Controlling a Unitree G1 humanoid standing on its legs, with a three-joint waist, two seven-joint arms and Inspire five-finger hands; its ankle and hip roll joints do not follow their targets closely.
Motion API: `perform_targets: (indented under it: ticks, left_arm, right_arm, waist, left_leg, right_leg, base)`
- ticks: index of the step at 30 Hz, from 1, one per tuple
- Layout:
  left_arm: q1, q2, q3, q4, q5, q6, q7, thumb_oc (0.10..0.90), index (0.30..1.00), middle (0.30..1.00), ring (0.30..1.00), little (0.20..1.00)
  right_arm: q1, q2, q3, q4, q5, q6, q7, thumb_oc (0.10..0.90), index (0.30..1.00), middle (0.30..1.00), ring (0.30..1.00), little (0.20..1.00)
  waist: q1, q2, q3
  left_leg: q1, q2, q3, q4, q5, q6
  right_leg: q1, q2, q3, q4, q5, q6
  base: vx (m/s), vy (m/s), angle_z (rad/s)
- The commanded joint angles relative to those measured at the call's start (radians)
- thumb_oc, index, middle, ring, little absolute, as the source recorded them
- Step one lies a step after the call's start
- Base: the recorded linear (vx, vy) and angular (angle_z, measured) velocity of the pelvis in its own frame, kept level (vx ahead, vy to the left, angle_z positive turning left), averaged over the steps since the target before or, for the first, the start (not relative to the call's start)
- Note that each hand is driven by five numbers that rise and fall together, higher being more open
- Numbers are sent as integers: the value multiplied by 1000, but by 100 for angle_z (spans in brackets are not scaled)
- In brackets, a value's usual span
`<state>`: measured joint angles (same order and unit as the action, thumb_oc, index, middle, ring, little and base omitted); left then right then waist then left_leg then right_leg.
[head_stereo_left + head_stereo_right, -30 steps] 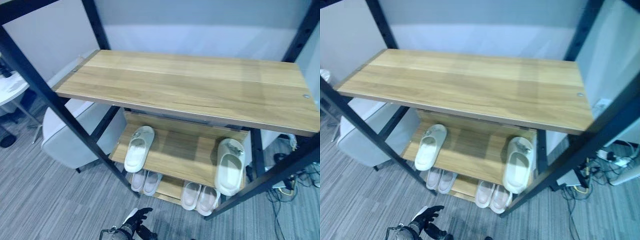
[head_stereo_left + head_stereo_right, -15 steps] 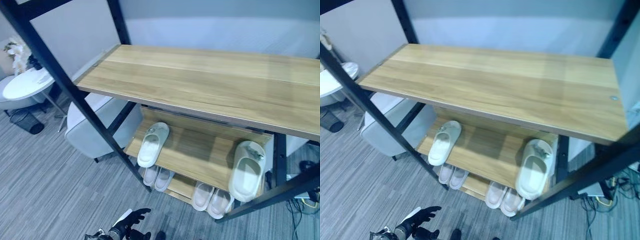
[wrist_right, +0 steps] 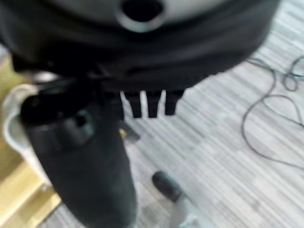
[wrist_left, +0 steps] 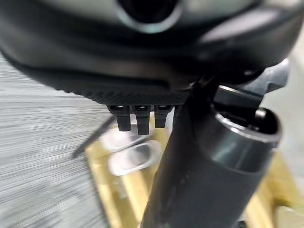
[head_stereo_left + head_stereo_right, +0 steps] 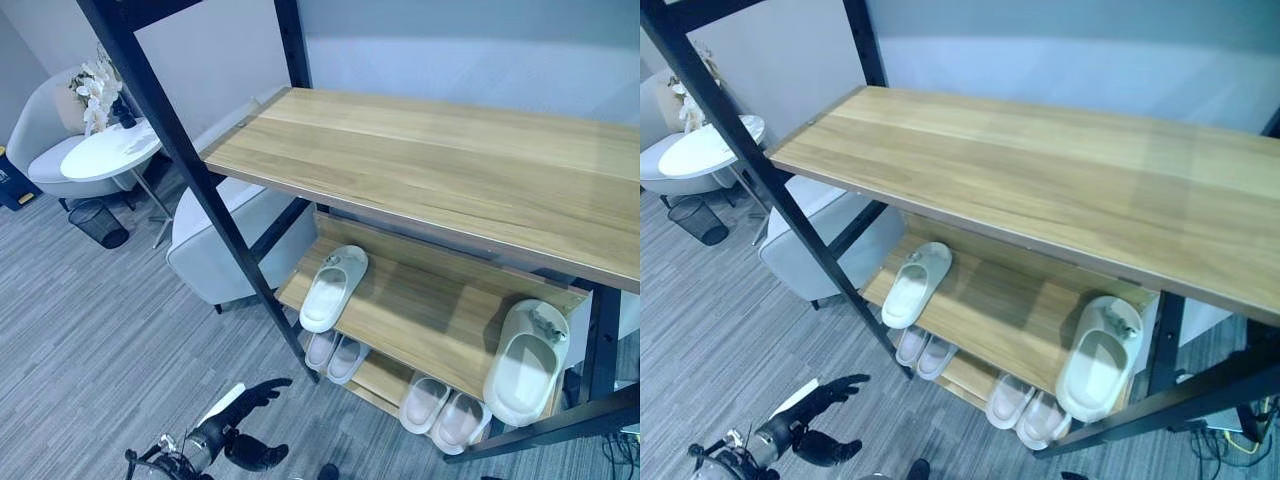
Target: Arrange the slippers neatly on the shoe rack.
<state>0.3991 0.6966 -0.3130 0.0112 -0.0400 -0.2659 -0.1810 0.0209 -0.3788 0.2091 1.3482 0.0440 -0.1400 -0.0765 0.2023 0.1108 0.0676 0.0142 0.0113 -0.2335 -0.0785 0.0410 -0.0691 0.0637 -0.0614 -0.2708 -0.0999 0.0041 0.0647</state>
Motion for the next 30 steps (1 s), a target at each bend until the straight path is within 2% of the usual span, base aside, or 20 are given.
perform_targets:
  ticks: [1, 8, 15, 20, 30]
  left_arm:
    - [-86, 50, 47, -191, -79, -108, 50, 800, 900, 900, 900, 900]
    - [-182, 76, 12, -289, -42, -152, 103, 800, 900, 900, 900, 900]
    - [-270, 31, -25, -307, 1, -166, 170, 800, 900, 900, 900, 900]
    - [-390, 62, -41, -272, 239, -181, 275, 800, 900, 900, 900, 900]
    - [-538, 94, -36, -192, 523, -152, 432, 800, 900, 900, 900, 900]
  right_arm:
    - [21, 22, 53, -53, -27, -6, -30, 800, 900, 900, 900, 900]
    - [31, 48, 88, -22, -43, 11, -16, 800, 900, 900, 900, 900]
    - [31, 87, 109, -38, -36, 20, -13, 800, 900, 900, 900, 900]
    - [48, 116, 137, -53, -37, 11, -9, 800, 900, 900, 900, 900]
    - [63, 144, 166, -104, -25, 1, -3, 800, 900, 900, 900, 900]
  waist:
    - [-30, -52, -32]
    - [-50, -59, -39]
    - [-75, -67, -49]
    - [-95, -78, -59]
    - [-131, -90, -71]
  left_leg:
    - [-60, -53, -1, -9, 11, -20]
    - [-49, -50, 16, -9, -3, -19]
    - [-32, -46, 40, -9, -18, -14]
    - [-29, -42, 63, -9, -27, -14]
    - [-34, -36, 98, -9, -38, -13]
  right_leg:
    - [-11, -30, -14, 13, -33, 79]
    - [-6, -33, -4, 13, -35, 82]
    - [0, -34, 19, 13, -38, 83]
    - [-4, -34, 37, 13, -37, 85]
    - [-29, -35, 75, 13, -25, 94]
  base:
    - [0, 0, 0]
    - [12, 0, -3]
    - [32, 0, -11]
    - [32, -12, -12]
    - [26, -1, -11]
